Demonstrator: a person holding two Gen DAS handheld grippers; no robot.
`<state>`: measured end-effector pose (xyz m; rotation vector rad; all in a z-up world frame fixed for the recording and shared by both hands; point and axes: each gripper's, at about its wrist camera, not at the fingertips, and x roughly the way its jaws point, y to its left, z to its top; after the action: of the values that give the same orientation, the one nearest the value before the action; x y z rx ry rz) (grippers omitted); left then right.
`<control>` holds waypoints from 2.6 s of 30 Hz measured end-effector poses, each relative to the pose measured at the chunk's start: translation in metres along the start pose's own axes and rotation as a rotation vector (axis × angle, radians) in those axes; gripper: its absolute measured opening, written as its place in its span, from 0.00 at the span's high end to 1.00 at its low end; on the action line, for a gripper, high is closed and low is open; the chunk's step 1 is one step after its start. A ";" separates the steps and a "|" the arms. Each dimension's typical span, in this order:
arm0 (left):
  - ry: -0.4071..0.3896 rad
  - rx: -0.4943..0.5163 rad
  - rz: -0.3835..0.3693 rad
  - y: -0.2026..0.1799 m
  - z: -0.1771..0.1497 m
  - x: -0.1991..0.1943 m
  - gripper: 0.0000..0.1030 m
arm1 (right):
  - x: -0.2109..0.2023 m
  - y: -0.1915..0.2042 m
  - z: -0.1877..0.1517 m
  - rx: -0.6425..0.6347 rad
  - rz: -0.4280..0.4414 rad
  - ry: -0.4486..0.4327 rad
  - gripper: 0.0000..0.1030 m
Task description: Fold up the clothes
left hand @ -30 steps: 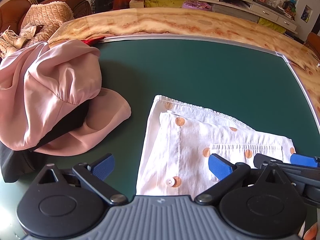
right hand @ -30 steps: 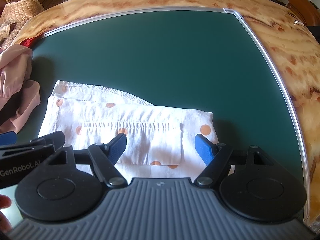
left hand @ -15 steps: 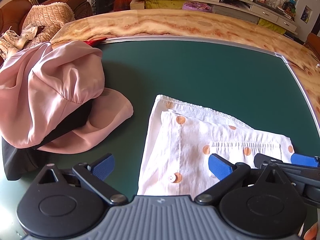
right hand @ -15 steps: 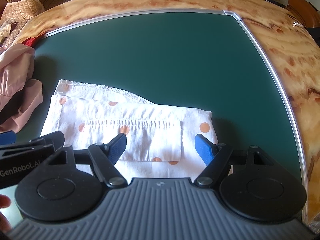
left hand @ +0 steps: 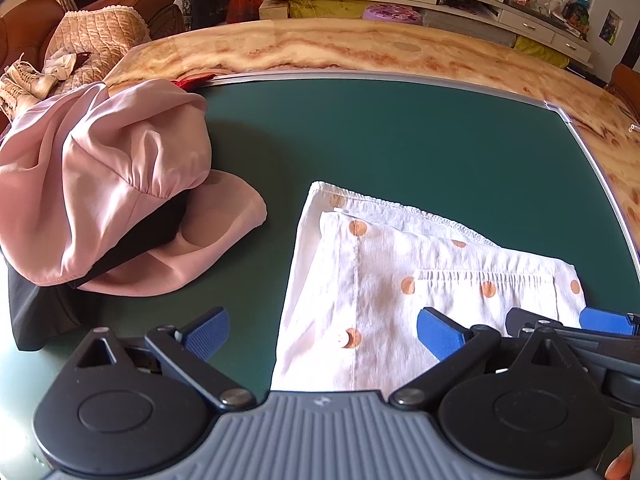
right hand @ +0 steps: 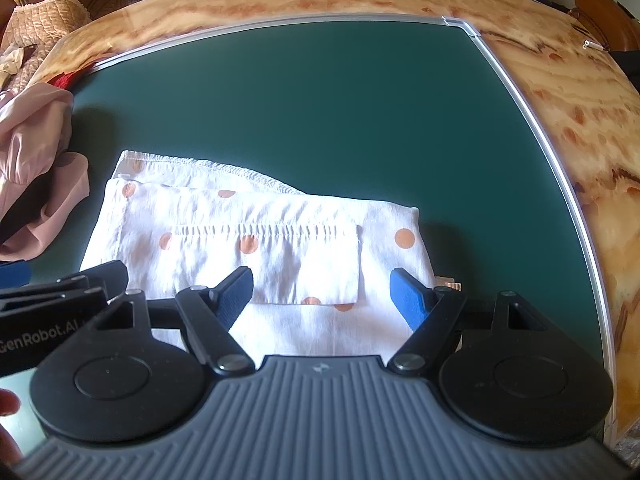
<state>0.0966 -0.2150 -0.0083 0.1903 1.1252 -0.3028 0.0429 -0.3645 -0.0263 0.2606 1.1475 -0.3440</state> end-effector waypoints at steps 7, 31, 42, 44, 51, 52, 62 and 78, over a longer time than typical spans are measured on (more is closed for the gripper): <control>0.001 -0.009 0.005 0.002 -0.009 -0.004 0.00 | -0.005 0.002 -0.007 -0.002 -0.003 -0.004 0.19; -0.011 0.004 0.005 0.000 -0.049 -0.037 0.00 | -0.033 -0.004 -0.050 0.004 -0.007 -0.009 0.19; -0.018 0.008 0.010 0.004 -0.074 -0.051 0.00 | -0.046 0.000 -0.074 -0.029 -0.028 -0.027 0.19; -0.020 0.008 0.012 0.004 -0.078 -0.054 0.00 | -0.048 0.000 -0.078 -0.029 -0.028 -0.029 0.19; -0.026 0.003 0.003 0.008 -0.090 -0.063 0.00 | -0.057 0.000 -0.091 -0.033 -0.020 -0.036 0.19; -0.028 0.003 0.003 0.009 -0.092 -0.065 0.00 | -0.058 0.001 -0.092 -0.035 -0.021 -0.038 0.19; -0.043 -0.010 -0.004 0.014 -0.109 -0.076 0.00 | -0.067 0.002 -0.109 -0.034 -0.003 -0.052 0.19; -0.052 -0.008 -0.014 0.018 -0.134 -0.087 0.00 | -0.076 0.003 -0.136 -0.034 -0.006 -0.077 0.19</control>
<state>-0.0468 -0.1454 0.0135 0.1667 1.0768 -0.3144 -0.0977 -0.3007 -0.0093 0.2128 1.0775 -0.3369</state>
